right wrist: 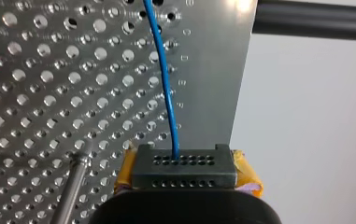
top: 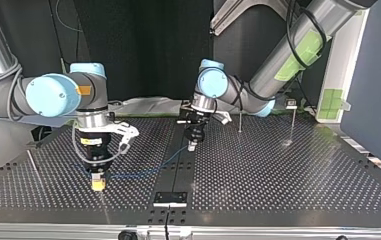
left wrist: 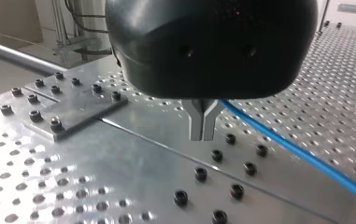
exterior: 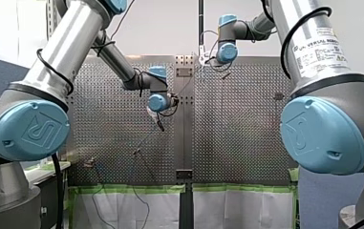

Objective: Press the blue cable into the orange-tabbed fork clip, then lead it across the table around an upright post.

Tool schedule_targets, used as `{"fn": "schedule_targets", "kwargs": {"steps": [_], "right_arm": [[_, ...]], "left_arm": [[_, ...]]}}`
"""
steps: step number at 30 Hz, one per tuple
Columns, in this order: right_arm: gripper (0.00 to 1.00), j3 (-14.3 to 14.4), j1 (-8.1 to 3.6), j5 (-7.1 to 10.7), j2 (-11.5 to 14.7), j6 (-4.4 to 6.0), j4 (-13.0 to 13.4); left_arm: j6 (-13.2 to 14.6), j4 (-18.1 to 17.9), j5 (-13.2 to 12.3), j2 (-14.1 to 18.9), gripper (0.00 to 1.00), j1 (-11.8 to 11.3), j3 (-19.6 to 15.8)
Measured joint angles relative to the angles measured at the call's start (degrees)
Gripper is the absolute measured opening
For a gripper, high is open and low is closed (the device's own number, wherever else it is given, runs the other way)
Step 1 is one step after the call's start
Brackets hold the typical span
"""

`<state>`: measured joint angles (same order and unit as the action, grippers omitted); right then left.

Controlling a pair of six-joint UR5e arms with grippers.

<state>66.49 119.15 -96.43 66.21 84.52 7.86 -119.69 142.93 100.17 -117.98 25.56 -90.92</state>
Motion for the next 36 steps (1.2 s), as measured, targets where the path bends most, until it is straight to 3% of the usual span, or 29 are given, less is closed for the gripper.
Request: {"fn": "schedule_targets", "kwargs": {"steps": [21,36], "right_arm": [[0.00,0.0,-1.89,0.00,0.9,-0.06,-1.1],[0.00,0.2,-3.35,0.00,0.9,-1.12,-3.8]], "left_arm": [[-4.8,2.7,0.1,1.3,0.00,2.5,9.5],[-8.5,1.7,-1.5,1.4,0.00,3.6,10.3]]}}
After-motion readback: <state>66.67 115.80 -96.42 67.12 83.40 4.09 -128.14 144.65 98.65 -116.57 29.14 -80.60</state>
